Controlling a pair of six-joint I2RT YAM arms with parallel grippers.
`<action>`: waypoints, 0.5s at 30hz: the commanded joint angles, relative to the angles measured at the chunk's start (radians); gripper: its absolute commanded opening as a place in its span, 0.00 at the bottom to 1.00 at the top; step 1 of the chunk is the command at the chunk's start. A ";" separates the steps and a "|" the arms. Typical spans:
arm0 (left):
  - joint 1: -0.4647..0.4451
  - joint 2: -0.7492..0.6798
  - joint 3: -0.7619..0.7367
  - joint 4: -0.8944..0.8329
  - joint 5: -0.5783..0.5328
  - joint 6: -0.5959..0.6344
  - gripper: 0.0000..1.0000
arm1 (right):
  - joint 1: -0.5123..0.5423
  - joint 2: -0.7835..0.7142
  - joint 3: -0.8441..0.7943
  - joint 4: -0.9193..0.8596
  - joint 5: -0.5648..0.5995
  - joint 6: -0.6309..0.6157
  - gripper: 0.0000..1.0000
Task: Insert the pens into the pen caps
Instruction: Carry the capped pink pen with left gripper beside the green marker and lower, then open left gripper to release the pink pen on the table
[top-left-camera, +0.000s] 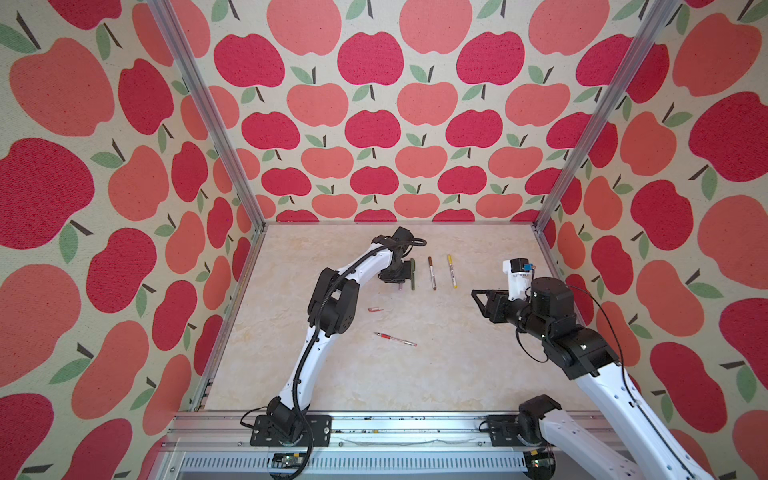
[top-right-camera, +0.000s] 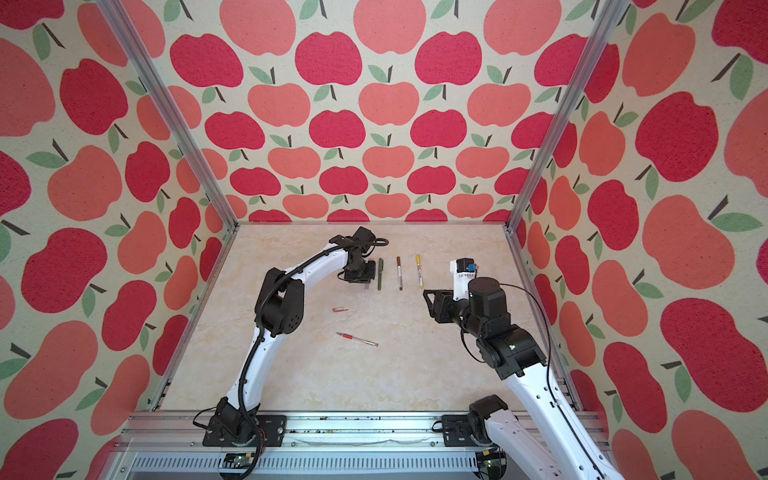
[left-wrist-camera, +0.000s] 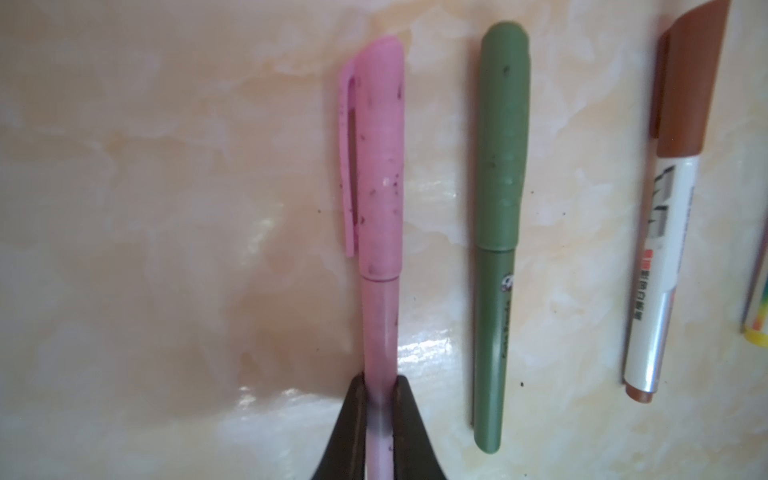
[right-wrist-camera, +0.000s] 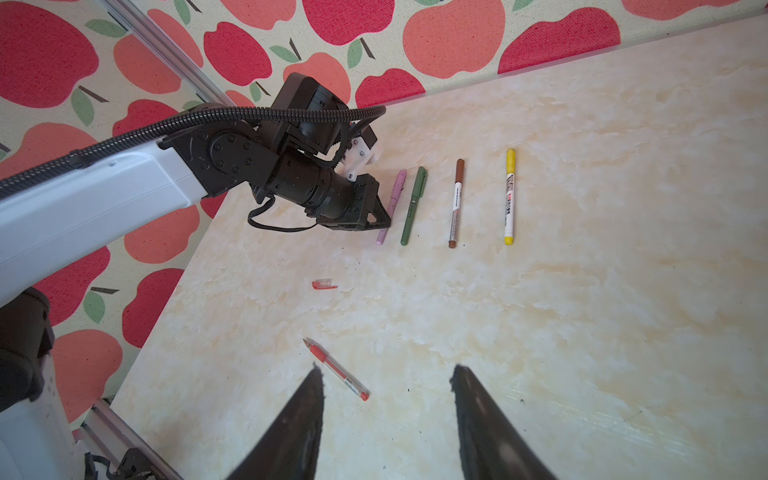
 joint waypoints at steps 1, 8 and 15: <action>-0.011 0.035 0.037 -0.048 -0.021 0.019 0.11 | -0.005 -0.012 -0.008 -0.010 -0.017 0.001 0.52; -0.012 0.040 0.032 -0.043 -0.034 -0.009 0.12 | -0.006 -0.020 -0.005 -0.016 -0.013 0.000 0.52; -0.002 0.006 -0.036 -0.009 -0.088 -0.032 0.11 | -0.005 -0.033 -0.006 -0.022 -0.012 -0.007 0.52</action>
